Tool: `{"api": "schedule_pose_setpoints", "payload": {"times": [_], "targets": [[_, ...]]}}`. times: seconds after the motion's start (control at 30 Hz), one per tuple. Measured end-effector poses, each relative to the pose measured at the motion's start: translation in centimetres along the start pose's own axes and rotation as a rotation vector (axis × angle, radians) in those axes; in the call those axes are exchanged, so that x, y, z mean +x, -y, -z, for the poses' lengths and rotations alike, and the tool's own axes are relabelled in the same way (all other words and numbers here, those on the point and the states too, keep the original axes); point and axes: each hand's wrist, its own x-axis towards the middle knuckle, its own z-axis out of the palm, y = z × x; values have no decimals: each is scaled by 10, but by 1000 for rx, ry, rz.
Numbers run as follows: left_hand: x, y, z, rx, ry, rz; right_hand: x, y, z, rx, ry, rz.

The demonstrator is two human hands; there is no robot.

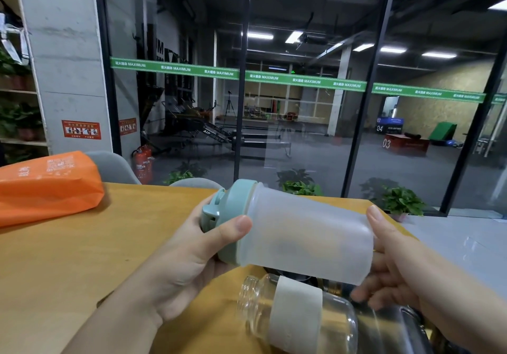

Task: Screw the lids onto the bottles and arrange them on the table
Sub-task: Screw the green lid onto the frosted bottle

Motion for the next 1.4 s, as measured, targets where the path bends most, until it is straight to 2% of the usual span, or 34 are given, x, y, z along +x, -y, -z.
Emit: {"api": "schedule_pose_setpoints", "payload": {"times": [0.17, 0.3, 0.47, 0.6, 0.83, 1.0, 1.1, 1.27, 1.4], "targets": [[2, 3, 0, 15, -67, 52, 3, 10, -1, 43, -97, 67], [3, 4, 3, 9, -86, 91, 0, 16, 2, -100, -62, 216], [3, 2, 4, 13, -78, 122, 2, 14, 6, -92, -45, 285], [1, 0, 6, 39, -60, 126, 2, 14, 9, -85, -28, 257], [-1, -2, 5, 37, -56, 95, 8, 10, 5, -94, -101, 125], [-2, -3, 2, 47, -66, 89, 6, 7, 0, -92, -40, 65], [-2, -3, 1, 42, -94, 97, 4, 10, 5, -57, -86, 60], [-3, -6, 3, 2, -137, 101, 1, 14, 7, -131, 0, 217], [-5, -8, 0, 13, -154, 130, 2, 15, 7, -161, -40, 292]]}}
